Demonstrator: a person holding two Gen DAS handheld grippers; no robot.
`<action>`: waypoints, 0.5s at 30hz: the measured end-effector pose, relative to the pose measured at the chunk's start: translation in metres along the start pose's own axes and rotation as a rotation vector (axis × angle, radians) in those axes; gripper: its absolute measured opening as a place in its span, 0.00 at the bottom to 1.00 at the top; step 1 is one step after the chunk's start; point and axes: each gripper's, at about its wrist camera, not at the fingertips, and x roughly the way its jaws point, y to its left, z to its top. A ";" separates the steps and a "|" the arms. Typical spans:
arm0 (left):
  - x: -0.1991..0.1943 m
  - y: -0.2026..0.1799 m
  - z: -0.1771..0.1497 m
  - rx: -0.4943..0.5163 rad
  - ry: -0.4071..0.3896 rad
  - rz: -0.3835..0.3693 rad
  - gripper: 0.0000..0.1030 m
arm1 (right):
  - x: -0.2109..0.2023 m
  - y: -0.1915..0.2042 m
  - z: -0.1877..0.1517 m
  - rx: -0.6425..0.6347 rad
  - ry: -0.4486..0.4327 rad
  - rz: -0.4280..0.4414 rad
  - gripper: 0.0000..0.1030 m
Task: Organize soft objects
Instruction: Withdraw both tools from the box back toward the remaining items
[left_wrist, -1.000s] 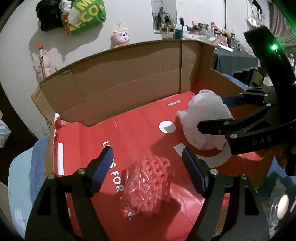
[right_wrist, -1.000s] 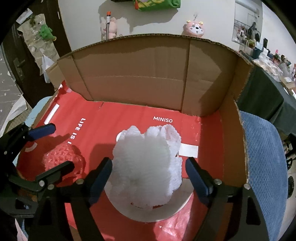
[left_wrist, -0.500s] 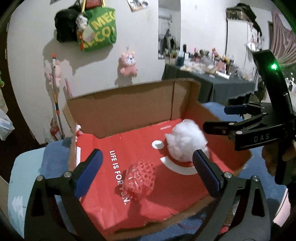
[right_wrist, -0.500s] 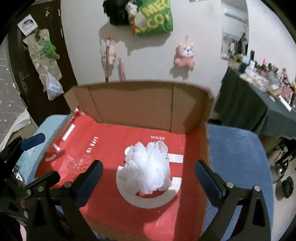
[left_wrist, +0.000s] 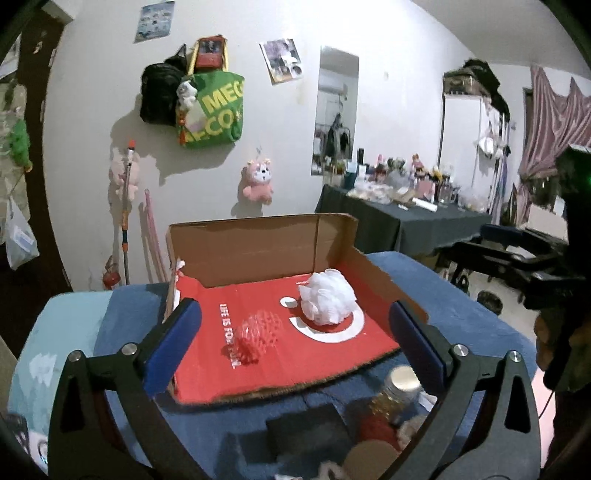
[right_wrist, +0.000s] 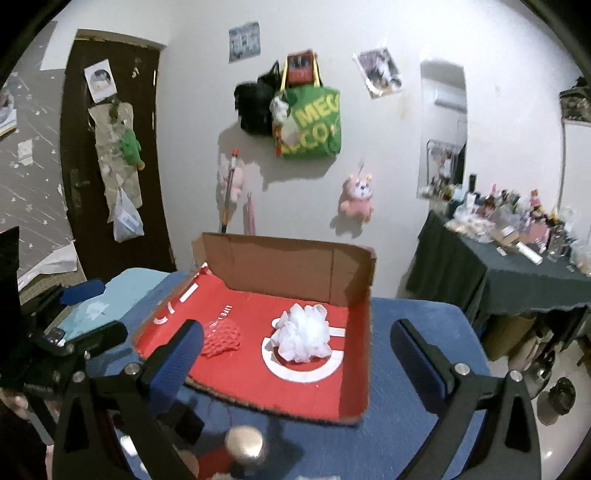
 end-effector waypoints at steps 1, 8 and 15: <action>-0.006 -0.001 -0.004 -0.008 -0.006 0.000 1.00 | -0.007 0.002 -0.005 -0.003 -0.008 -0.008 1.00; -0.048 -0.013 -0.049 -0.038 -0.060 0.024 1.00 | -0.056 0.020 -0.064 -0.017 -0.062 -0.062 1.00; -0.068 -0.024 -0.091 -0.055 -0.077 0.061 1.00 | -0.074 0.035 -0.117 0.000 -0.081 -0.108 1.00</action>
